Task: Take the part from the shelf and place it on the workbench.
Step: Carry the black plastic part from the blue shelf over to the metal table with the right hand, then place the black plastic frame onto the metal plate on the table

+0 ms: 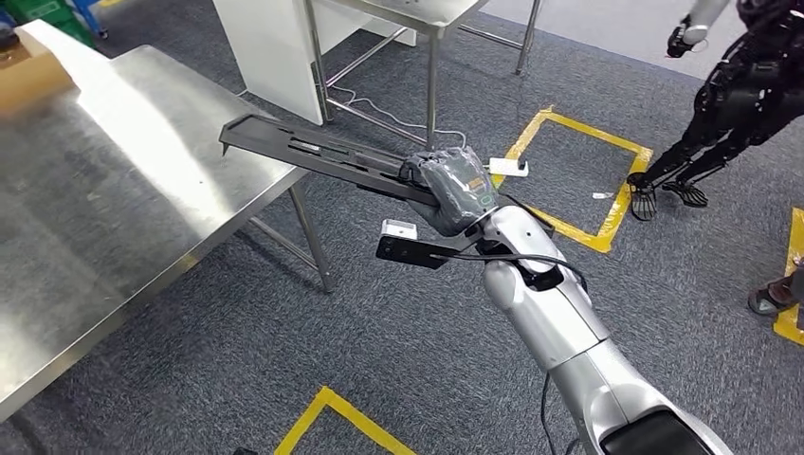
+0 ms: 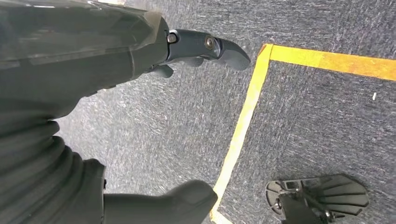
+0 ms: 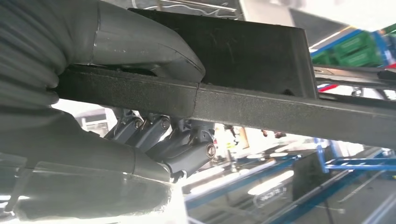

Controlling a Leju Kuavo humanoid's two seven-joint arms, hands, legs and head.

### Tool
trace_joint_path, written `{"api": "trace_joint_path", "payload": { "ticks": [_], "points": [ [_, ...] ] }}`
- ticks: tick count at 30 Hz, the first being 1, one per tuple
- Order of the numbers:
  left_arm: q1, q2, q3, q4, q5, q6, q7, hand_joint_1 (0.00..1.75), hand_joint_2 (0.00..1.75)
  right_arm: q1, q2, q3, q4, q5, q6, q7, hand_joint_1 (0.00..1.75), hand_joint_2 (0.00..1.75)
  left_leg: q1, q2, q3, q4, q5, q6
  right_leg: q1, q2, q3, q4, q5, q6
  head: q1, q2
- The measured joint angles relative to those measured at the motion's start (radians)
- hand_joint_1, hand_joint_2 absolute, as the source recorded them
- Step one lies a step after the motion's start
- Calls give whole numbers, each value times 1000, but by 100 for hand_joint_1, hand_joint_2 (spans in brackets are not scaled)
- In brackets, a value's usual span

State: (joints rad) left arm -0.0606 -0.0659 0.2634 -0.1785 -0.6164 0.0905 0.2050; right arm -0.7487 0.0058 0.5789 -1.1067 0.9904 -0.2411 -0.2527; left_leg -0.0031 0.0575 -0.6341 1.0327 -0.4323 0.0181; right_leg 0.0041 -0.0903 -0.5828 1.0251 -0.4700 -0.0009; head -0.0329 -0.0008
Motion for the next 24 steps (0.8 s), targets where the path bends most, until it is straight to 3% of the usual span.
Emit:
{"api": "trace_joint_path", "payload": {
  "ticks": [2, 4, 5, 7, 9, 10, 11, 13, 15, 17, 18, 20, 22, 24],
  "points": [
    [0, 0, 2, 0, 1, -1, -1, 0, 175, -1, 7, 3, 3, 4, 5, 0, 171, 175, -3, -21, -1, -5, 4, 8, 5, -18, 3, -1, -4, 6, 1, 0],
    [1, -2, 5, 0, 1, -1, -2, 0, 175, -4, 16, 6, 6, 7, 8, -1, 171, 175, 2, -40, 5, -15, 11, 20, 5, 3, -6, 25, -23, 11, 2, 0],
    [0, -3, 5, 0, 1, -1, -3, 0, 175, -5, 19, 8, 6, 8, 8, -2, 171, 175, 5, -50, 9, -19, 14, 25, 3, 27, -25, 68, -44, 11, 4, 0],
    [-2, -4, 7, 0, 1, -1, -5, 0, 175, -7, 22, 12, 9, 10, 9, -4, 171, 175, 8, -72, 9, -20, 17, 31, -3, 72, -91, 208, -98, 6, 7, 0],
    [-2, -5, 9, 0, 1, -1, -6, 0, 175, -5, 22, 17, 15, 12, 13, -4, 171, 175, 9, -100, 8, -20, 18, 32, -5, 83, -143, 303, -120, 12, 9, 0],
    [0, -6, 10, 0, 1, -1, -6, 0, 175, -4, 23, 19, 18, 12, 15, -4, 171, 175, 9, -115, 9, -19, 18, 31, -6, 85, -142, 293, -106, 19, 9, 0],
    [1, -6, 12, 0, 1, -1, -7, 0, 175, -6, 25, 21, 20, 12, 17, -4, 171, 175, 10, -128, 9, -19, 18, 31, -8, 90, -123, 242, -79, 27, 9, 0],
    [1, -7, 14, 0, 1, 0, -8, 0, 175, -10, 30, 24, 23, 12, 22, -4, 171, 175, 10, -151, 6, -14, 17, 25, -16, 125, -58, 95, -18, 40, 10, 0],
    [1, -8, 14, 0, 0, 0, -9, 0, 175, -14, 35, 30, 26, 13, 27, -5, 171, 175, 9, -170, -2, -10, 18, 13, -21, 150, -23, 15, 11, 37, 10, 0],
    [5, -7, 14, 0, -1, -1, -10, 0, 175, -16, 41, 35, 30, 14, 30, -5, 171, 175, 14, -185, -9, -12, 21, 0, -20, 138, -20, 5, 17, 23, 10, 0],
    [7, -7, 14, 0, -1, -1, -10, 0, 175, -17, 44, 36, 32, 15, 30, -5, 171, 175, 15, -175, -13, -10, 19, -6, -20, 130, -19, 3, 20, 17, 10, 0],
    [9, -7, 15, 0, -1, -1, -10, 0, 175, -21, 52, 38, 33, 15, 30, -5, 171, 175, 13, -124, -38, 42, -14, -15, -24, 112, -16, -3, 23, 2, 3, 0],
    [7, -10, 14, 0, -2, -1, -10, 0, 175, -24, 56, 40, 36, 15, 30, -6, 171, 175, 15, -76, -97, 166, -77, -22, -20, 90, -13, -4, 21, -7, -3, 0],
    [6, -10, 14, 0, -2, -1, -10, 0, 175, -23, 56, 43, 41, 15, 30, -6, 171, 175, 17, -65, -147, 264, -107, -27, -16, 67, -12, -3, 18, -10, -2, 0]
  ]
}}
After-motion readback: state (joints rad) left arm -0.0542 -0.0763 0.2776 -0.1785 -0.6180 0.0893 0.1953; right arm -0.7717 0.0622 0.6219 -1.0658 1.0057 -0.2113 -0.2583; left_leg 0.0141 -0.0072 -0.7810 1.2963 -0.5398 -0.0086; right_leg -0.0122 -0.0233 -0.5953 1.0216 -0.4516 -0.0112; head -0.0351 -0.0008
